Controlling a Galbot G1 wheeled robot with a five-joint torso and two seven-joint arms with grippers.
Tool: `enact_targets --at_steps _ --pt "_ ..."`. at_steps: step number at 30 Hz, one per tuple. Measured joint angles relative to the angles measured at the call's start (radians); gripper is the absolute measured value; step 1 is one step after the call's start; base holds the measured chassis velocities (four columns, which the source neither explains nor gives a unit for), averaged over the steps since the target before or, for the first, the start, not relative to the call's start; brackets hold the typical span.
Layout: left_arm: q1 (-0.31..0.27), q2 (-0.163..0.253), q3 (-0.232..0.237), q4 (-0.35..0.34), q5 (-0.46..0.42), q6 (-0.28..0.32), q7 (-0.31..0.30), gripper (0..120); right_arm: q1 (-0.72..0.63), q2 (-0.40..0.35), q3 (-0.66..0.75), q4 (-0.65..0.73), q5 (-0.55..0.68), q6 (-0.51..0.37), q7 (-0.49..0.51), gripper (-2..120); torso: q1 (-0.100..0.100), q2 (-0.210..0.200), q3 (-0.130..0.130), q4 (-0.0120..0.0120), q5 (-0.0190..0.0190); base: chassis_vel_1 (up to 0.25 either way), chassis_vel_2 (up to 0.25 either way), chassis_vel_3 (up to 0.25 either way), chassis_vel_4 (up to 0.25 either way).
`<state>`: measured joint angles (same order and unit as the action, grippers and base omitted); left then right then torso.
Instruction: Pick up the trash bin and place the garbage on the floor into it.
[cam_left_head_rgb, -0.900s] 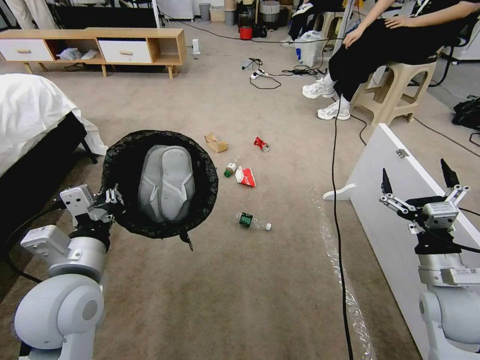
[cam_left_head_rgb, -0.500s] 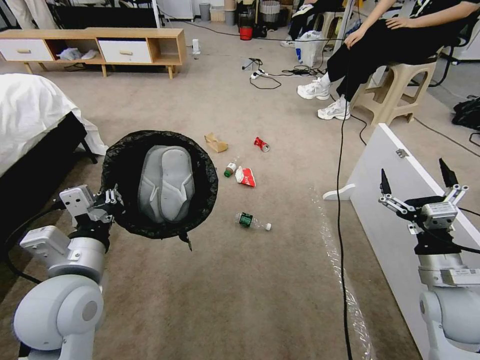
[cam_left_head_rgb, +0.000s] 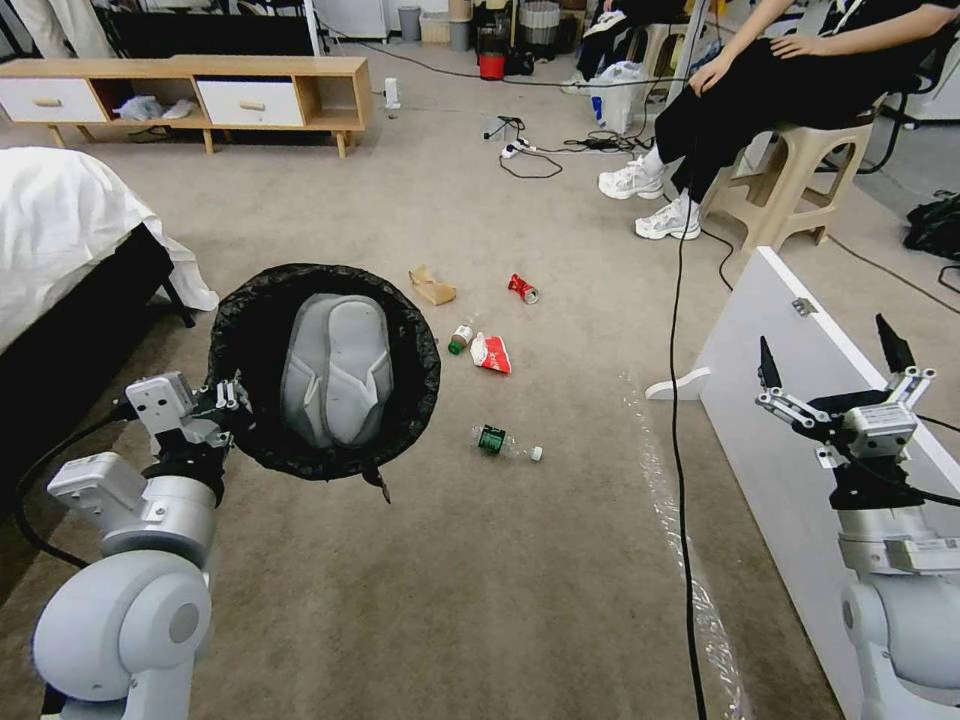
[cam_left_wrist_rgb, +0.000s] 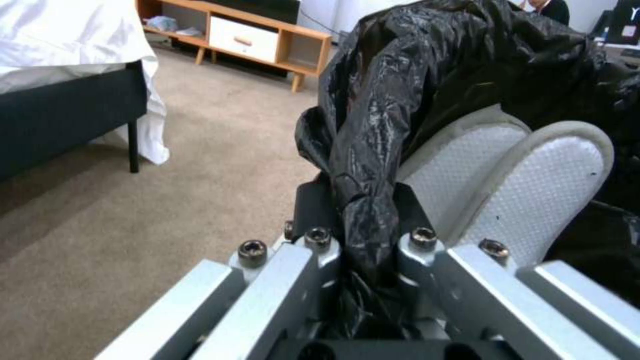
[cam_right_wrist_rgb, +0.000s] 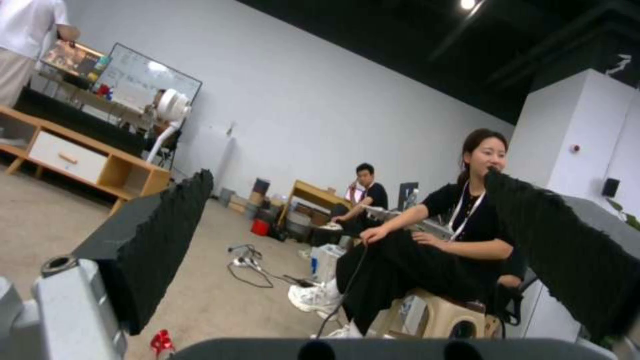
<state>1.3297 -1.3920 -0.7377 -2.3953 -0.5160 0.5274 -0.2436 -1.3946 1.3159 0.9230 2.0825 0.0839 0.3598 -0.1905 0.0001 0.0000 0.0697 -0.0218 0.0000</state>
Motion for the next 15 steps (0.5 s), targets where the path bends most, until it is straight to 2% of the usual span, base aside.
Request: enact_targets --at_steps 15 --pt "-0.012 0.004 -0.005 -0.008 -0.005 0.001 -0.001 4 -0.002 0.001 0.006 0.010 0.009 -0.004 -0.001 100 0.000 0.000 0.000 0.0000 0.0000 -0.006 0.007 0.010 -0.006"
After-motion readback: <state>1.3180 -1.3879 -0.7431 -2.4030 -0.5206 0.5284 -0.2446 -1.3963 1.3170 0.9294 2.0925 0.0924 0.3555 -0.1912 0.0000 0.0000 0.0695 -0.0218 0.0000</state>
